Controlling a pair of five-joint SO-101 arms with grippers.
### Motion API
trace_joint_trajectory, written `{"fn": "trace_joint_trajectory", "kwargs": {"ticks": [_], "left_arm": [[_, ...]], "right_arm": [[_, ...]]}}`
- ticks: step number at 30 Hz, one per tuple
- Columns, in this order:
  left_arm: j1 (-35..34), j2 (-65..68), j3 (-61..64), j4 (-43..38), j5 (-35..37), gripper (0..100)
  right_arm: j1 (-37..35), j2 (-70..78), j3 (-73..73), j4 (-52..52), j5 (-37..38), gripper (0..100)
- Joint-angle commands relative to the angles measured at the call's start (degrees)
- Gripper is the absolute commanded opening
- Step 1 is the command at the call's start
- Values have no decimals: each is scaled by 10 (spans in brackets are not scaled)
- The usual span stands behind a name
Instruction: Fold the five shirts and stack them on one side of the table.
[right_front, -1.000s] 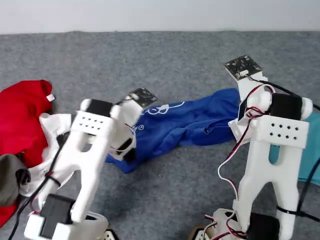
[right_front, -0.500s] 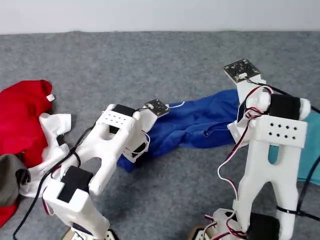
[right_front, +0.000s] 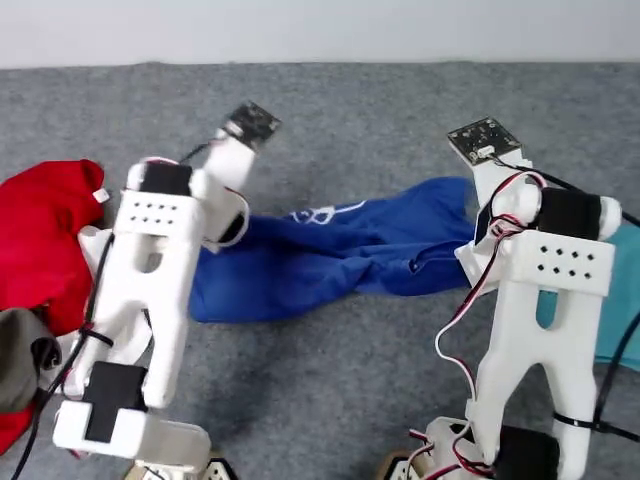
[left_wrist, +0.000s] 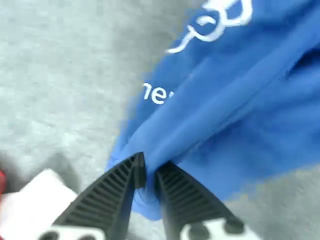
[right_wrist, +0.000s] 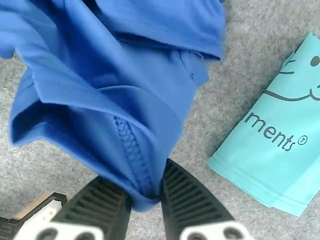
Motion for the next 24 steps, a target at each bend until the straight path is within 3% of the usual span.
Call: {"fn": "trace_joint_trajectory", "kwargs": {"ticks": [1, 4, 8, 15, 19, 24], "left_arm": [[-33, 49, -50, -53, -7, 16], [-57, 122, -95, -51, -6, 66], [-83, 144, -203, 47, 38, 207], [-33, 144, -377, 223, 1, 220], [4, 128, -378, 232, 14, 214], [79, 85, -277, 231, 15, 215]], "right_arm": [[6, -30, -9, 22, 0, 10], [6, -30, -9, 22, 0, 10], [6, -30, -9, 22, 0, 10], [5, -30, -9, 22, 0, 10], [5, -30, -9, 22, 0, 10], [5, -29, -9, 22, 0, 10]]}}
